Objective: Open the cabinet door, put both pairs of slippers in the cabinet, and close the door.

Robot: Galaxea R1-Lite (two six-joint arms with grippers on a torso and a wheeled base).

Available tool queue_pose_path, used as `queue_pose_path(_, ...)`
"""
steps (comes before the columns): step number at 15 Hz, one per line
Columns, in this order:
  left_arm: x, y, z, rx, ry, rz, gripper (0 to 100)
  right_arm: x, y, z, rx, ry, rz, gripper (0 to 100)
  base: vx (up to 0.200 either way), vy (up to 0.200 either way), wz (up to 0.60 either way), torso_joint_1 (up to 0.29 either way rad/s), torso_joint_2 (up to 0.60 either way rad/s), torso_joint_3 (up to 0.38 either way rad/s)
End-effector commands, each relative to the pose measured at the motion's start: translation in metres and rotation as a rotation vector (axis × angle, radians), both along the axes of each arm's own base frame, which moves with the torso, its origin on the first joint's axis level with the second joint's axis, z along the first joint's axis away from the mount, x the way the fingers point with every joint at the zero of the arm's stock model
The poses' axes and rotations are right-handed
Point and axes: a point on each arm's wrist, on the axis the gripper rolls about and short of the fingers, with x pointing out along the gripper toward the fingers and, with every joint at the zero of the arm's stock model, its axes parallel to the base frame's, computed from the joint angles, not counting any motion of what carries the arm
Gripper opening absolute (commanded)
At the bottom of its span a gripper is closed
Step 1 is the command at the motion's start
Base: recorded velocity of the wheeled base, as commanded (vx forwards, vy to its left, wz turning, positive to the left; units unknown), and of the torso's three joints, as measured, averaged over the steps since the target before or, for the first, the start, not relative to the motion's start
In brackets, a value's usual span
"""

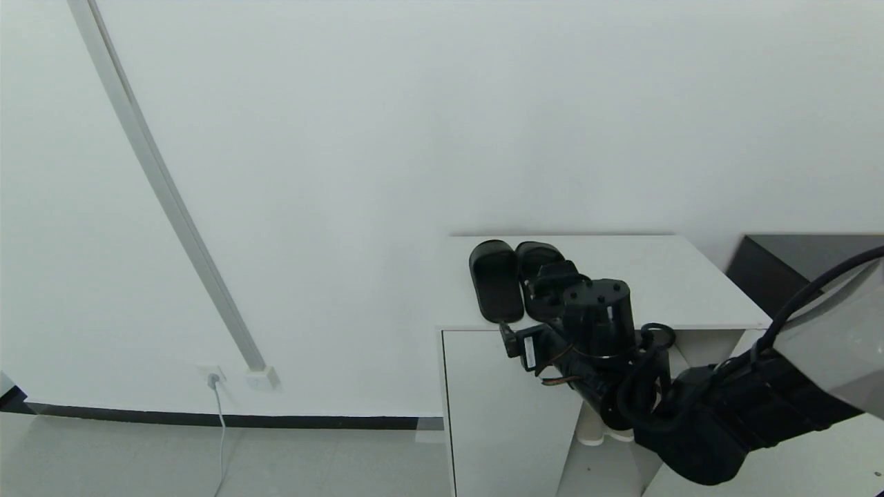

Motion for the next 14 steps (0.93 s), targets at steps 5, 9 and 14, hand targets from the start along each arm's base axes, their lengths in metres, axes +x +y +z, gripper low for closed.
queue_pose_path(5,0.000,0.000,0.000,-0.002,0.000,0.000,0,0.002,-0.001,0.027,0.072,-0.028,-0.073,100,0.080,0.000,0.00,-0.001,0.00,0.002)
queue_pose_path(9,0.000,0.000,0.000,-0.002,0.000,0.000,0,0.007,0.001,0.011,0.045,0.002,-0.082,100,0.200,0.000,0.00,0.004,0.00,0.001)
queue_pose_path(14,0.000,0.000,0.000,-0.002,0.000,0.000,0,0.024,0.009,-0.025,0.052,0.040,-0.104,100,0.040,0.000,0.00,0.000,0.00,0.001)
